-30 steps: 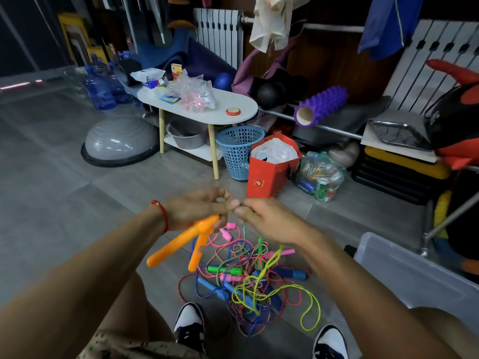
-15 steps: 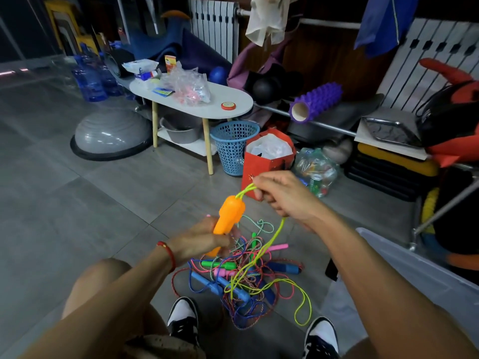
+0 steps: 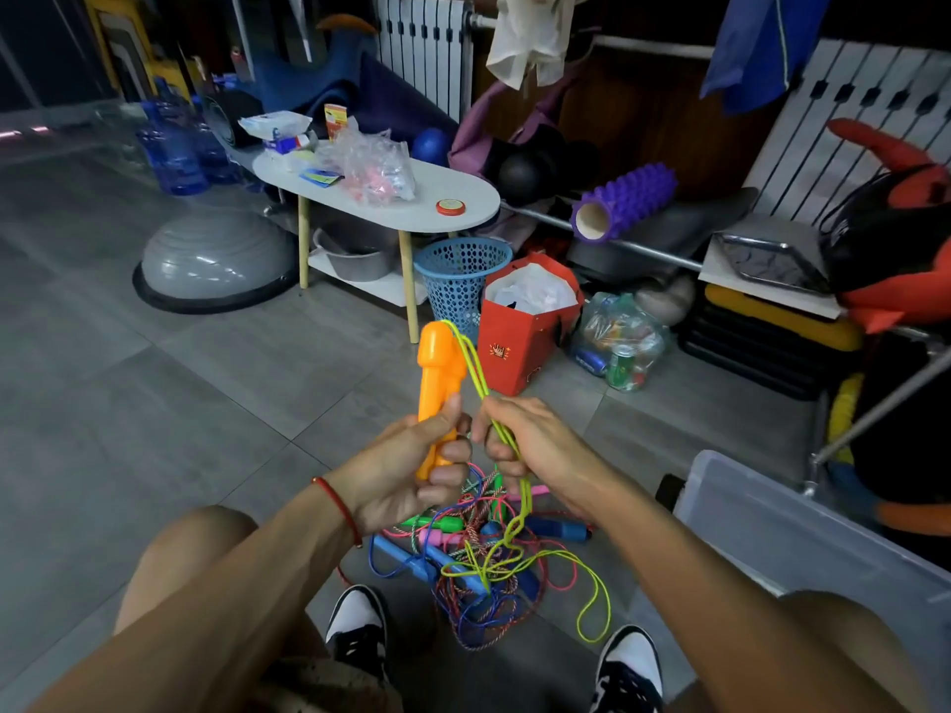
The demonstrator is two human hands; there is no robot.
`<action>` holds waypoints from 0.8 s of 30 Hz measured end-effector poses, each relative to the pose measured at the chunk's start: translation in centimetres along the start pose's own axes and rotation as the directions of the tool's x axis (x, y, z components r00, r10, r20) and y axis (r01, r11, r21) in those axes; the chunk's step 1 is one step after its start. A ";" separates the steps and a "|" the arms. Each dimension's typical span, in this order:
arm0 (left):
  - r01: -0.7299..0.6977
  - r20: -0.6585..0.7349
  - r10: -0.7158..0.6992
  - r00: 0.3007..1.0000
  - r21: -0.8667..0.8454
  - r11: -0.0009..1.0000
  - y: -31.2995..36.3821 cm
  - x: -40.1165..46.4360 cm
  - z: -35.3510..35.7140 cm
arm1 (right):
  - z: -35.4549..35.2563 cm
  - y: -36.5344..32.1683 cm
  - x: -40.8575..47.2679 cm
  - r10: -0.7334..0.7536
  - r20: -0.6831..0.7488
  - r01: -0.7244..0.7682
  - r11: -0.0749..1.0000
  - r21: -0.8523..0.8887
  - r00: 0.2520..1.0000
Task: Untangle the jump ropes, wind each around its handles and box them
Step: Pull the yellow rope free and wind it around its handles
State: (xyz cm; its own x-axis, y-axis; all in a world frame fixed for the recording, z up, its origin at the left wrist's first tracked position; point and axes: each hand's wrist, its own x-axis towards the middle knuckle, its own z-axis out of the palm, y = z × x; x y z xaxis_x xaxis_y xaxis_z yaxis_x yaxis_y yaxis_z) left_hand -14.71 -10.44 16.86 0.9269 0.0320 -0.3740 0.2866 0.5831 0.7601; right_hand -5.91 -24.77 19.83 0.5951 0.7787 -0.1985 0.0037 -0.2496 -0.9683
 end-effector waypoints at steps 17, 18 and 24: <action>-0.048 -0.087 0.056 0.995 0.084 0.995 2.0 0.8 0.1 | 0.4 1.5 0.0 -0.056 0.104 0.102 0.847 -0.521 0.993; -0.052 -0.096 0.058 0.994 0.065 0.997 2.2 0.7 0.0 | 0.3 2.2 0.1 -0.028 0.124 0.079 0.901 -0.428 0.992; -0.056 -0.066 0.066 0.996 0.153 0.987 4.0 -0.2 -0.7 | -3.2 5.6 0.8 0.079 0.203 -0.003 0.938 -0.348 0.976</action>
State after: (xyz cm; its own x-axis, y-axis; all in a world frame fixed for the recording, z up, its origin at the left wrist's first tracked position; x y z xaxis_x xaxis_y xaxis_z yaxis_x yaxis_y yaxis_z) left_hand -13.88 -7.54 19.62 0.9259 0.1240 -0.3569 0.2682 0.4493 0.8522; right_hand -2.88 -27.39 14.74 0.4176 0.8574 -0.3006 0.2813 -0.4366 -0.8545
